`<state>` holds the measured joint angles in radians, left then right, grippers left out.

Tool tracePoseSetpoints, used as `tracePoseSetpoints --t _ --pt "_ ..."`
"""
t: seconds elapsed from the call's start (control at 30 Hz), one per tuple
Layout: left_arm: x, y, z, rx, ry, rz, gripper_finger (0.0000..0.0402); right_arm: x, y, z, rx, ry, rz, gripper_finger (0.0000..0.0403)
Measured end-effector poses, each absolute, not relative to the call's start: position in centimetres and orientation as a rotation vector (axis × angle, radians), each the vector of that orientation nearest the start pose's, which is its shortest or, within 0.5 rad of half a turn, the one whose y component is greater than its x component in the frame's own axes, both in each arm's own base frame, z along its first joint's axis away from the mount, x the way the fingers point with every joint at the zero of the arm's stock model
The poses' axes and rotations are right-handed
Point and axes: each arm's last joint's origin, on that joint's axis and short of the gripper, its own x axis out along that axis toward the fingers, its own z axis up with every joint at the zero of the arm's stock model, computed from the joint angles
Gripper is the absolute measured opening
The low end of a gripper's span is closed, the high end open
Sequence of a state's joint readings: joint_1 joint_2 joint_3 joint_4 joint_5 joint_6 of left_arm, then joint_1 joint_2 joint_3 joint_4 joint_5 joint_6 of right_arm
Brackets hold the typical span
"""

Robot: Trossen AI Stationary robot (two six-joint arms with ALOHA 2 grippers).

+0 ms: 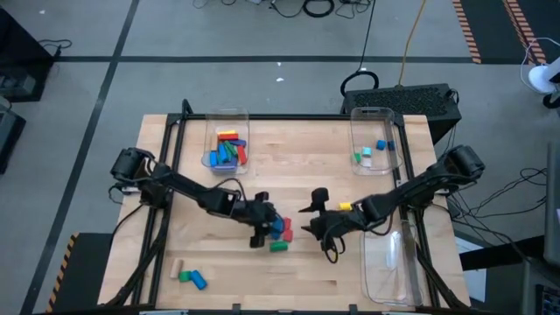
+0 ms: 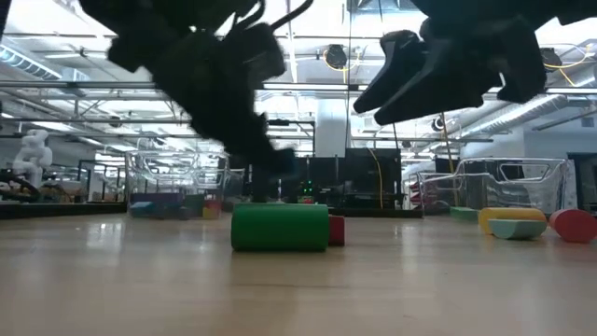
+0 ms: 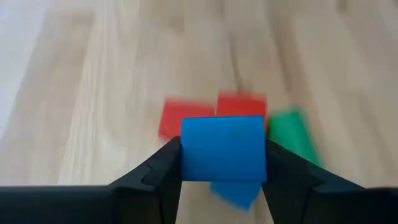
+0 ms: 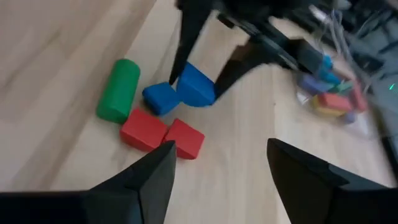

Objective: Sort blocks by size
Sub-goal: Put the blue half-circle block into the top right transparent bin

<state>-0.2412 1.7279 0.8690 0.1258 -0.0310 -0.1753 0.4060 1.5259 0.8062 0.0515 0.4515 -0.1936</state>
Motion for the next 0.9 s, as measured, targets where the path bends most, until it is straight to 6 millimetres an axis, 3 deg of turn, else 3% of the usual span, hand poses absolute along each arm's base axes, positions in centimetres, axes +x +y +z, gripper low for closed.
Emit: tracePoseSetpoints --t 0.33,0.63,0.9 --pt "35.3 -5.7 18.2 -0.166 0.483 -0.219 0.0175 28.9 11.3 19.6 -0.599 0.558 0.037 0.0238" --pt "35.7 -4.6 18.9 -0.207 0.408 -0.243 0.0175 29.4 10.3 19.9 -0.693 0.534 0.032 0.0235" --pt "35.8 -4.5 18.9 -0.213 0.401 -0.247 0.0175 29.7 10.0 20.1 -0.723 0.513 0.028 0.0175"
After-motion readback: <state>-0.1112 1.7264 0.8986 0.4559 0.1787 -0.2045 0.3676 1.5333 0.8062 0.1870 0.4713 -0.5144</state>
